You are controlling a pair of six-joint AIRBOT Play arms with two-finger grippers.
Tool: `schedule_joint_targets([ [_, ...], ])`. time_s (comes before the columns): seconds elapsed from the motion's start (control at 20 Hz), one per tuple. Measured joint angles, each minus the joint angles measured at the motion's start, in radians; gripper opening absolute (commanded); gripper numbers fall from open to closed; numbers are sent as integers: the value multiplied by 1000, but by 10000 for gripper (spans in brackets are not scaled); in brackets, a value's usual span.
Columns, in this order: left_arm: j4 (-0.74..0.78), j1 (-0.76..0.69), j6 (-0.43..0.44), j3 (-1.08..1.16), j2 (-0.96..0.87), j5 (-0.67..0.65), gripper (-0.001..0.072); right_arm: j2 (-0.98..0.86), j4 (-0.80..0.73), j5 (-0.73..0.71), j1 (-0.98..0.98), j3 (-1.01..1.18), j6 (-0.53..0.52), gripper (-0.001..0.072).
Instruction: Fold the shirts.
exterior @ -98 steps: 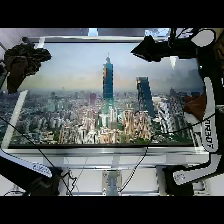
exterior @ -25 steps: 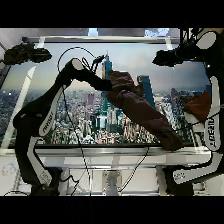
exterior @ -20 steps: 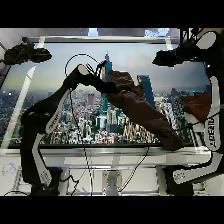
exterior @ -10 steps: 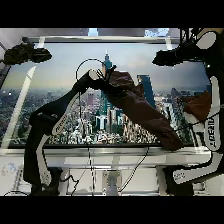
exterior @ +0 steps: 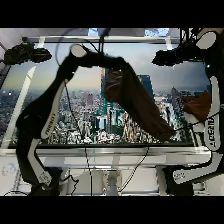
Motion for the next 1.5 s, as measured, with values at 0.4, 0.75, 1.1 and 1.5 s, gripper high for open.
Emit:
schedule_joint_targets([
  [0.4, 130, 90, 188, 16, 410, 294, 13, 0, 20, -29, 43, 0, 5, 339],
  [0.75, 257, 153, 127, 5, 568, 348, 12, 0, 32, -98, 127, 0, 32, 349],
  [1.1, 282, 172, 94, -57, 586, 295, 13, -19, 35, -30, 299, -1, 40, 350],
  [1.5, 641, 185, -43, -121, 562, 180, 13, -45, -295, 0, 413, -1, 56, 350],
])
